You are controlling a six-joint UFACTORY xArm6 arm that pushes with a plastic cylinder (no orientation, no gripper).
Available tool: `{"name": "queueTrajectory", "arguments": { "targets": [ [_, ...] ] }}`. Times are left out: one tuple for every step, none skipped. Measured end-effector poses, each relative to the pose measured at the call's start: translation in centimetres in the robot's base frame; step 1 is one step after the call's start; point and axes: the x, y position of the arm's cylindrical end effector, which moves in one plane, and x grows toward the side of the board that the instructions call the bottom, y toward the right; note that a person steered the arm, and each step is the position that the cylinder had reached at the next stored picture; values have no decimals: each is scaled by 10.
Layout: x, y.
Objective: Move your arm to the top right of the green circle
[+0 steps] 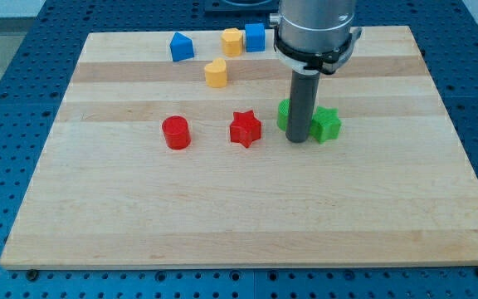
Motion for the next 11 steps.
{"name": "queueTrajectory", "arguments": {
  "targets": [
    [0, -5],
    [0, -12],
    [0, -19],
    [0, -28],
    [0, -36],
    [0, -44],
    [0, -52],
    [0, -59],
    [0, -62],
    [-2, -62],
    [-22, -62]
  ]
}}
